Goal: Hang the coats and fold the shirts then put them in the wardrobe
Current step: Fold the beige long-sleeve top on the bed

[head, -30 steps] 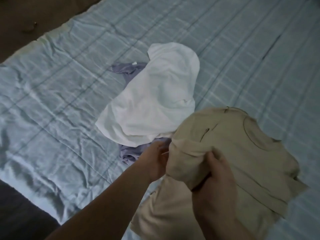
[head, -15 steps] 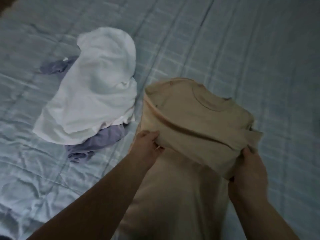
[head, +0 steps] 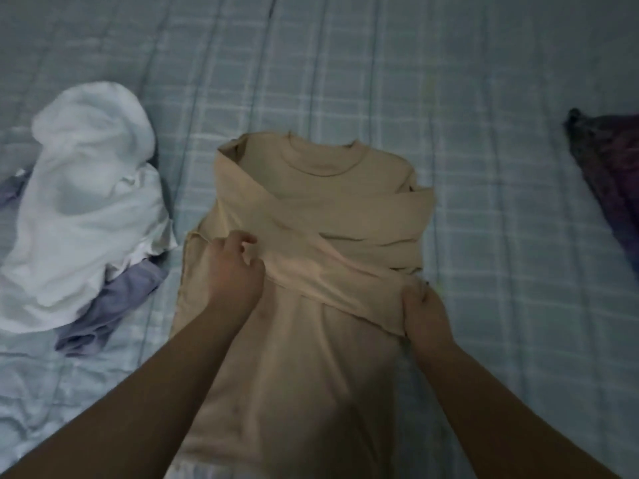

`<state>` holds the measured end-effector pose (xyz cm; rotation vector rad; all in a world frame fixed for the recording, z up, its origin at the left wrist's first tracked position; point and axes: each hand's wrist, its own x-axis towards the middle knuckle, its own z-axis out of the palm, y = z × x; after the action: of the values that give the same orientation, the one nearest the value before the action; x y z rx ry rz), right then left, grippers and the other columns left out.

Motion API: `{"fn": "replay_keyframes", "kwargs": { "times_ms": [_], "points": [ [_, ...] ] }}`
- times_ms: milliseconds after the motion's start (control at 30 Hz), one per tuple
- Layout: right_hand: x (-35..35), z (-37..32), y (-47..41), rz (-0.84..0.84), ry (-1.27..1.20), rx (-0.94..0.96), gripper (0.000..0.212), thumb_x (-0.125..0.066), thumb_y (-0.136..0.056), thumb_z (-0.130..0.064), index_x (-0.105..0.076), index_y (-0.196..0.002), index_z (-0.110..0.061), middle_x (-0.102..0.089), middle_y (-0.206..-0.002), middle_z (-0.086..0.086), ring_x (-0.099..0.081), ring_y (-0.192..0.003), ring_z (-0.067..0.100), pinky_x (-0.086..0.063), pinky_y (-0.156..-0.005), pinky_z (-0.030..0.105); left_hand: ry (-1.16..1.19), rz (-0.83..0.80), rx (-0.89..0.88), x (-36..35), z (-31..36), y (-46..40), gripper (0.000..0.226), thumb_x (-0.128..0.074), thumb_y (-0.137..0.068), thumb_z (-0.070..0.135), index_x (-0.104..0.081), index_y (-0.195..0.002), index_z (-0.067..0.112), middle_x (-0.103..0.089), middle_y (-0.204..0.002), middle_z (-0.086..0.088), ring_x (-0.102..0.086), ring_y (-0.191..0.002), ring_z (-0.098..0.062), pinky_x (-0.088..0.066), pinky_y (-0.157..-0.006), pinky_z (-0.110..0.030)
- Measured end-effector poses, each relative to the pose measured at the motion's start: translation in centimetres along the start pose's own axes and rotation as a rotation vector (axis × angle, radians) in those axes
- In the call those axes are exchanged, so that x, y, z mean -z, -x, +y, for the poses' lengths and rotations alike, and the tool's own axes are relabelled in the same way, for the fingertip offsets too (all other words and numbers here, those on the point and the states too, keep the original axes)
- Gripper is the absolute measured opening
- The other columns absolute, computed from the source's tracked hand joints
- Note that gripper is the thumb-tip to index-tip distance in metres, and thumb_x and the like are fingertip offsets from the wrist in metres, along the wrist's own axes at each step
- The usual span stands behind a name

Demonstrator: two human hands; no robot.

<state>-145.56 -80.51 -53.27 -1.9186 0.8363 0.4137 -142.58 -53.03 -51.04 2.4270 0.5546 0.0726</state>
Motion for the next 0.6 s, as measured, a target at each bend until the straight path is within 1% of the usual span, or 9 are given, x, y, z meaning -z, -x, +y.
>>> {"fn": "replay_keyframes", "kwargs": {
  "times_ms": [67, 100, 167, 233, 333, 400, 500, 533, 600],
  "points": [
    [-0.1, 0.5, -0.3, -0.002, -0.015, -0.048, 0.028, -0.05, -0.1, -0.015, -0.056, -0.123, 0.0, -0.062, -0.119, 0.018, -0.059, -0.104, 0.029, -0.046, -0.088, 0.036, -0.039, -0.172, -0.22, -1.1, -0.8, -2.1, 0.044, -0.056, -0.075, 0.009, -0.062, -0.119, 0.016, -0.053, -0.116, -0.012, -0.056, -0.1, -0.03, -0.045, -0.09, -0.034],
    [-0.2, 0.6, -0.3, 0.028, -0.013, -0.062, 0.027, -0.052, -0.097, -0.016, -0.056, -0.121, -0.003, -0.063, -0.117, 0.019, -0.06, -0.103, 0.031, -0.046, -0.086, 0.037, -0.091, -0.266, -0.308, -1.7, -1.2, -3.7, 0.052, -0.056, -0.076, 0.005, -0.059, -0.126, 0.016, -0.051, -0.125, -0.014, -0.056, -0.11, -0.033, -0.046, -0.097, -0.038],
    [-0.7, 1.1, -0.7, 0.139, 0.058, -0.023, 0.027, -0.053, -0.094, -0.017, -0.058, -0.116, -0.002, -0.063, -0.115, 0.022, -0.06, -0.109, 0.036, -0.046, -0.093, 0.042, -0.262, -0.415, -0.437, -2.7, -1.4, -7.3, 0.062, -0.056, -0.078, 0.002, -0.05, -0.137, 0.02, -0.043, -0.141, -0.013, -0.051, -0.124, -0.035, -0.045, -0.104, -0.044],
    [-1.1, 0.9, -0.6, 0.191, 0.087, -0.029, 0.029, -0.048, -0.099, -0.018, -0.059, -0.115, 0.002, -0.062, -0.117, 0.025, -0.057, -0.113, 0.039, -0.041, -0.097, 0.041, -0.409, -0.477, -0.403, -2.9, -1.0, -10.9, 0.064, -0.063, -0.077, 0.01, -0.047, -0.136, 0.03, -0.041, -0.143, -0.008, -0.053, -0.123, -0.035, -0.047, -0.1, -0.048],
    [-1.3, 0.4, -0.6, 0.197, 0.096, -0.016, 0.034, -0.04, -0.103, -0.021, -0.058, -0.114, 0.006, -0.059, -0.12, 0.027, -0.055, -0.114, 0.039, -0.038, -0.092, 0.038, -0.597, -0.517, -0.254, -2.2, -0.8, -14.6, 0.043, -0.066, -0.08, 0.023, -0.051, -0.119, 0.032, -0.049, -0.126, -0.009, -0.058, -0.111, -0.036, -0.049, -0.093, -0.049],
    [-1.4, 0.0, -0.5, 0.221, 0.101, 0.023, 0.035, -0.039, -0.104, -0.021, -0.059, -0.114, 0.006, -0.06, -0.118, 0.026, -0.054, -0.114, 0.039, -0.038, -0.093, 0.038, -0.669, -0.493, -0.236, -1.5, -1.1, -16.5, 0.037, -0.065, -0.084, 0.03, -0.052, -0.119, 0.033, -0.045, -0.131, -0.01, -0.056, -0.115, -0.036, -0.048, -0.095, -0.05],
    [-1.8, -0.7, -0.6, 0.264, 0.06, 0.053, 0.031, -0.042, -0.103, -0.017, -0.06, -0.111, 0.008, -0.061, -0.115, 0.027, -0.055, -0.112, 0.039, -0.036, -0.091, 0.035, -0.605, -0.492, -0.305, -0.5, -2.6, -18.8, 0.044, -0.065, -0.082, 0.03, -0.052, -0.123, 0.037, -0.036, -0.145, -0.006, -0.057, -0.114, -0.036, -0.048, -0.095, -0.049],
    [-1.9, -0.8, -0.8, 0.277, 0.047, 0.059, 0.03, -0.043, -0.102, -0.015, -0.06, -0.113, 0.007, -0.061, -0.117, 0.027, -0.055, -0.113, 0.039, -0.036, -0.092, 0.035, -0.586, -0.524, -0.336, -0.3, -3.0, -19.5, 0.045, -0.065, -0.083, 0.029, -0.053, -0.126, 0.034, -0.037, -0.146, -0.008, -0.056, -0.116, -0.038, -0.048, -0.096, -0.049],
    [-2.2, -1.3, -1.0, 0.299, 0.022, 0.064, 0.027, -0.044, -0.101, -0.012, -0.061, -0.115, 0.004, -0.061, -0.117, 0.026, -0.055, -0.114, 0.038, -0.038, -0.094, 0.037, -0.518, -0.604, -0.355, 0.2, -4.0, -20.9, 0.05, -0.063, -0.079, 0.03, -0.059, -0.127, 0.02, -0.043, -0.142, -0.017, -0.05, -0.121, -0.041, -0.044, -0.1, -0.046]
  ]
}}
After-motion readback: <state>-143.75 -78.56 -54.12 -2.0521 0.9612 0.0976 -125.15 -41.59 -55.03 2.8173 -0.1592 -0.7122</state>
